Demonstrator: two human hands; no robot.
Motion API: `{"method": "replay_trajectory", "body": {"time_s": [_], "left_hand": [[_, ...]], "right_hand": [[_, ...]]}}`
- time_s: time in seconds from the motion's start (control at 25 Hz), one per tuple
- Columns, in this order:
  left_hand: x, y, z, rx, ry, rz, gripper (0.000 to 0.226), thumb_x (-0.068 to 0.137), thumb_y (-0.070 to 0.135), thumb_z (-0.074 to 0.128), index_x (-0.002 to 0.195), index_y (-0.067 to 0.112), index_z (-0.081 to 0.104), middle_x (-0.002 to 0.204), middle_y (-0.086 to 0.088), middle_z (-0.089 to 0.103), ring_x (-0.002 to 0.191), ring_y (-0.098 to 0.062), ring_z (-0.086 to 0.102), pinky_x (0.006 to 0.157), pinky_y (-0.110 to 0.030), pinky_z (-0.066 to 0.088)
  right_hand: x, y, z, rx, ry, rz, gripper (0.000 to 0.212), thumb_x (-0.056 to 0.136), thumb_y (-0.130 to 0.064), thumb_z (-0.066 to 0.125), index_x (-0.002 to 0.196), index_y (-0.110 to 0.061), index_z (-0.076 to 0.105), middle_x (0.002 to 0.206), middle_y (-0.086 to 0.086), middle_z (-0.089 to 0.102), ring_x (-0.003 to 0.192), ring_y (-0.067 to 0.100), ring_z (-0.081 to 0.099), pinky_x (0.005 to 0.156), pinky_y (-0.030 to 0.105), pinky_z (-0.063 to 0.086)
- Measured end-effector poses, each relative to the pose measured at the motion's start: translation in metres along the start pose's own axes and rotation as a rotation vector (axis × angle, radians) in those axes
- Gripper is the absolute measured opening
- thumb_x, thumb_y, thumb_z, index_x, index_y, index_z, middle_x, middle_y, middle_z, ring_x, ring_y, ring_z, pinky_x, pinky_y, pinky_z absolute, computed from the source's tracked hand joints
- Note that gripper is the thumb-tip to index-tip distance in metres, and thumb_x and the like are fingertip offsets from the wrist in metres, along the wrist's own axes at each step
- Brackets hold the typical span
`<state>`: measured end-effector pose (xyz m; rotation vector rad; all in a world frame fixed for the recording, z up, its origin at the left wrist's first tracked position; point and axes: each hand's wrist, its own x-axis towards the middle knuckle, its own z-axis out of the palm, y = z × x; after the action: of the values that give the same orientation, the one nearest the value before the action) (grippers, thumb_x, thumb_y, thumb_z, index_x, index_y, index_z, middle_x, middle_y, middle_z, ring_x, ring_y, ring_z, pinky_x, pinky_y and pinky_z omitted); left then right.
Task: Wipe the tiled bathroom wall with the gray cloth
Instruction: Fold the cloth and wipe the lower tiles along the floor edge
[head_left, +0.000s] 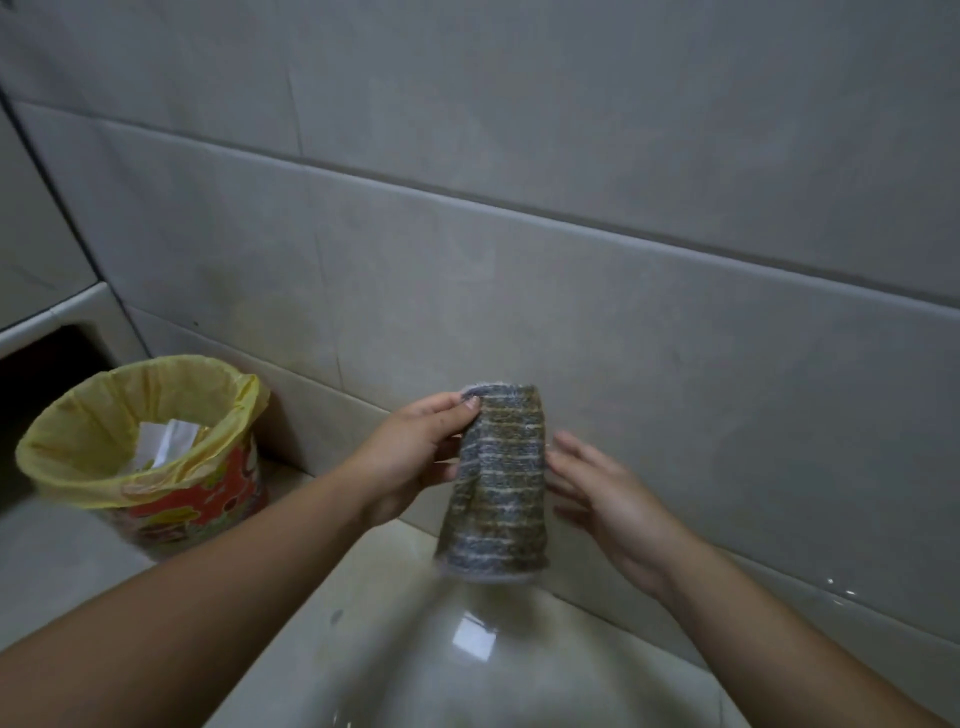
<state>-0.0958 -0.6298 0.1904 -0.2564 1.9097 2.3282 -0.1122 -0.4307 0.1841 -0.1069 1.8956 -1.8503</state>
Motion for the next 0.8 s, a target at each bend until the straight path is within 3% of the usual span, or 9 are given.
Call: {"method": "replay_trajectory", "body": {"time_s": [0.12,0.24,0.32,0.44,0.48,0.52,0.68,0.72,0.8], "left_hand": [[0.004,0.002,0.026,-0.014,-0.03,-0.007,0.012,0.097,0.027,0.056,0.096,0.019,0.065,0.084,0.001,0.064,0.076,-0.012,0.058,0.066,-0.027,0.04],[0.007,0.0,0.045,-0.017,-0.04,-0.017,0.013,0.097,0.026,0.056,0.091,0.019,0.066,0.081,0.003,0.065,0.073,-0.011,0.059,0.065,-0.027,0.041],[0.011,-0.002,0.056,0.029,0.013,0.017,0.017,0.099,0.022,0.056,0.084,0.019,0.064,0.078,0.002,0.065,0.07,-0.01,0.059,0.062,-0.027,0.047],[0.019,-0.003,0.059,0.503,0.252,0.287,0.003,0.093,0.022,0.066,0.09,0.023,0.064,0.083,0.003,0.061,0.072,-0.01,0.059,0.073,-0.031,0.054],[0.018,-0.001,0.061,0.666,0.296,0.401,0.013,0.088,0.027,0.071,0.098,0.027,0.063,0.091,0.004,0.059,0.076,-0.009,0.06,0.076,-0.03,0.054],[0.016,-0.001,0.063,0.739,0.266,0.487,0.025,0.083,0.033,0.076,0.103,0.03,0.061,0.096,0.004,0.057,0.081,-0.008,0.061,0.077,-0.028,0.054],[-0.008,-0.009,0.083,0.763,-0.168,0.475,0.062,0.06,0.05,0.088,0.104,0.034,0.048,0.112,0.007,0.052,0.104,-0.005,0.058,0.083,-0.028,0.055],[-0.009,-0.013,0.084,0.758,-0.182,0.479,0.06,0.061,0.046,0.088,0.102,0.033,0.046,0.113,0.006,0.052,0.106,-0.008,0.058,0.084,-0.03,0.055],[-0.006,-0.01,0.078,0.541,-0.161,0.381,0.042,0.074,0.018,0.085,0.096,0.023,0.049,0.104,0.003,0.062,0.095,-0.012,0.065,0.079,-0.032,0.058]], "right_hand": [[-0.016,0.01,-0.018,0.196,-0.108,0.147,0.034,0.089,-0.03,0.057,0.115,-0.011,0.068,0.114,0.011,0.071,0.099,0.023,0.067,0.093,0.043,0.051],[-0.02,0.01,-0.033,0.165,-0.049,0.108,0.03,0.076,-0.028,0.066,0.099,-0.009,0.067,0.098,0.011,0.071,0.088,0.019,0.066,0.084,0.037,0.052],[-0.019,0.003,-0.041,0.163,0.019,0.058,0.01,0.078,-0.021,0.067,0.081,-0.013,0.063,0.084,0.009,0.068,0.075,0.016,0.064,0.072,0.031,0.05],[-0.017,-0.012,-0.052,0.249,0.087,-0.001,0.016,0.089,-0.01,0.058,0.074,-0.014,0.059,0.074,0.01,0.065,0.062,0.017,0.064,0.057,0.026,0.051],[-0.016,-0.016,-0.054,0.272,0.099,-0.008,0.011,0.09,-0.011,0.058,0.079,-0.013,0.058,0.076,0.012,0.064,0.063,0.019,0.064,0.058,0.027,0.052],[-0.016,-0.019,-0.054,0.295,0.099,-0.02,0.004,0.089,-0.012,0.06,0.085,-0.01,0.059,0.08,0.015,0.064,0.066,0.021,0.065,0.061,0.029,0.053],[-0.014,-0.023,-0.046,0.385,0.058,-0.032,0.027,0.092,-0.018,0.057,0.107,0.004,0.062,0.098,0.027,0.066,0.082,0.03,0.067,0.074,0.038,0.057],[-0.013,-0.025,-0.044,0.418,0.044,-0.029,0.025,0.096,-0.017,0.052,0.105,0.003,0.064,0.097,0.024,0.068,0.079,0.027,0.068,0.071,0.035,0.058],[-0.011,-0.028,-0.045,0.438,0.028,-0.04,0.022,0.097,-0.009,0.047,0.102,0.0,0.067,0.096,0.019,0.071,0.077,0.023,0.069,0.071,0.034,0.057]]}}
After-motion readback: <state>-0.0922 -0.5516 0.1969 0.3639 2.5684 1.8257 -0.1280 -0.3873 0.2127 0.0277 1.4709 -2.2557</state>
